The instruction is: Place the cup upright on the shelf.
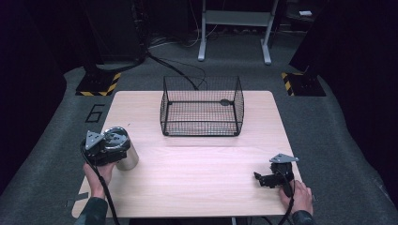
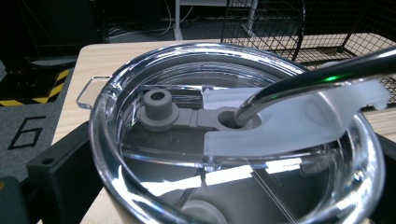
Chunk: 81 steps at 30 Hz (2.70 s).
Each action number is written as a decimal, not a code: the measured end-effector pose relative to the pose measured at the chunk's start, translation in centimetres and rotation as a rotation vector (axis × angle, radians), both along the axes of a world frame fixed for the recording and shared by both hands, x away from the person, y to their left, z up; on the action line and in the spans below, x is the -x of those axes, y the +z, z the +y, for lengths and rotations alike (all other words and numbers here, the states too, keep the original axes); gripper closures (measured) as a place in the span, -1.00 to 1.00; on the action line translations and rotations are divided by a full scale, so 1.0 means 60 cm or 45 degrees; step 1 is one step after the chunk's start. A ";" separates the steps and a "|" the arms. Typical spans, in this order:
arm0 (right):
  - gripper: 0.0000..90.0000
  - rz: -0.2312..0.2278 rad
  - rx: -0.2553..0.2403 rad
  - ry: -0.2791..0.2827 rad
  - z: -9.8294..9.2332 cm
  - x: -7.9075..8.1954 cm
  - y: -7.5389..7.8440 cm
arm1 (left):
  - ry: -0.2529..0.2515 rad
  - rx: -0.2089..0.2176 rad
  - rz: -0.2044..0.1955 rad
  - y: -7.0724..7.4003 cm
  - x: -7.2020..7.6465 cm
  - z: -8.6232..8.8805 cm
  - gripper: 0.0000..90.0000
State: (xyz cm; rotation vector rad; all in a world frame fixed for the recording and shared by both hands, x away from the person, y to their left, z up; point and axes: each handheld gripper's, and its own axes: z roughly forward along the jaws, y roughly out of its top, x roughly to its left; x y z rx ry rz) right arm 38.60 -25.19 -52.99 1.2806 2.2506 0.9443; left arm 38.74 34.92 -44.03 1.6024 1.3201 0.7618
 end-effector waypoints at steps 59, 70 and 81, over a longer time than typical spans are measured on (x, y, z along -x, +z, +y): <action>-1.00 0.001 0.000 0.001 0.000 0.000 0.000 | -0.079 -0.033 -0.086 0.031 0.019 -0.025 -0.92; -1.00 0.000 -0.001 0.001 0.000 0.000 0.000 | -0.140 -0.018 -0.108 0.047 0.019 -0.042 -0.92; -1.00 0.000 -0.001 0.001 0.000 0.000 0.000 | -0.212 -0.019 -0.120 0.063 0.012 -0.066 -0.92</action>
